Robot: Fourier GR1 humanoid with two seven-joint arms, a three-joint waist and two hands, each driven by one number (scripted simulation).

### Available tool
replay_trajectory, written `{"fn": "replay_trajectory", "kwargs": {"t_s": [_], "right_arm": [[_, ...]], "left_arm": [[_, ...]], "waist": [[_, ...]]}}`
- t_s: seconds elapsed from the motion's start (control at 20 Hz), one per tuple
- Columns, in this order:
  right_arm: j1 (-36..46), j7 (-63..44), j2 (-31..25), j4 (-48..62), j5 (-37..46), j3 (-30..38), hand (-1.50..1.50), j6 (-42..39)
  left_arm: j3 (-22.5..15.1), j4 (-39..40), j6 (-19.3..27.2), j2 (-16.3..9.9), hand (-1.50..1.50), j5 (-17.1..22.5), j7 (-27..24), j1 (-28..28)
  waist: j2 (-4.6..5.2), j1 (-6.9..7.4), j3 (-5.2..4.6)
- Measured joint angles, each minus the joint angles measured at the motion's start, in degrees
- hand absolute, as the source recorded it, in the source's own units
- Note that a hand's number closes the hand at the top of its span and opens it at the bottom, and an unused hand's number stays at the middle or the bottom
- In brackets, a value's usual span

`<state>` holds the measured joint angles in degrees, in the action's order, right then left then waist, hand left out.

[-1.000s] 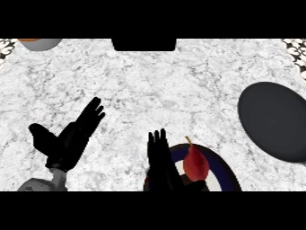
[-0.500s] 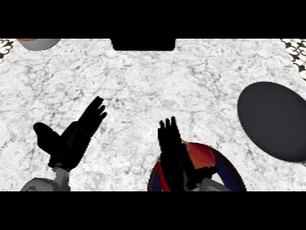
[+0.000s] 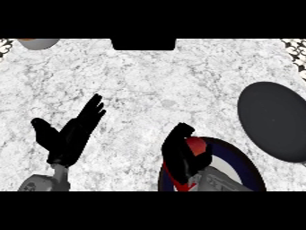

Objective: Pick the pear from the plate and place it in the pan

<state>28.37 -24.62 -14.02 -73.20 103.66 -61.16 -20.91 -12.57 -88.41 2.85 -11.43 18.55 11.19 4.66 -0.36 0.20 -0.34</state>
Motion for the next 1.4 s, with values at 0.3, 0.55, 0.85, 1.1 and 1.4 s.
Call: {"fn": "replay_trajectory", "kwargs": {"t_s": [0.3,0.55,0.85,1.1,1.4], "right_arm": [[-9.46,-10.98,8.73,-5.17,-13.78,19.09,1.5,0.44],[-16.44,-22.87,12.03,-11.07,-25.41,28.06,1.5,6.3],[-16.81,-34.82,13.38,-18.56,-22.58,25.53,1.5,16.27],[-14.95,-37.53,13.58,-25.61,-19.83,25.08,1.5,21.98],[-16.92,-36.61,13.72,-32.94,-20.68,28.25,1.5,30.63]], "left_arm": [[1.71,-0.7,0.79,-0.53,0.0,0.34,-0.63,-1.4],[1.44,-1.14,0.53,-0.4,0.0,0.41,-0.39,-1.44],[0.8,-1.56,0.23,-0.2,0.0,0.25,1.04,-1.03],[0.67,-0.75,-0.61,-0.05,0.0,-0.06,0.21,-1.11],[0.74,-0.54,-0.98,0.13,0.0,-0.42,-0.4,-1.66]], "waist": [[0.28,-3.64,0.46],[0.21,-2.6,0.38],[0.1,-0.98,0.38],[0.13,-0.57,0.36],[0.22,-0.5,0.39]]}}
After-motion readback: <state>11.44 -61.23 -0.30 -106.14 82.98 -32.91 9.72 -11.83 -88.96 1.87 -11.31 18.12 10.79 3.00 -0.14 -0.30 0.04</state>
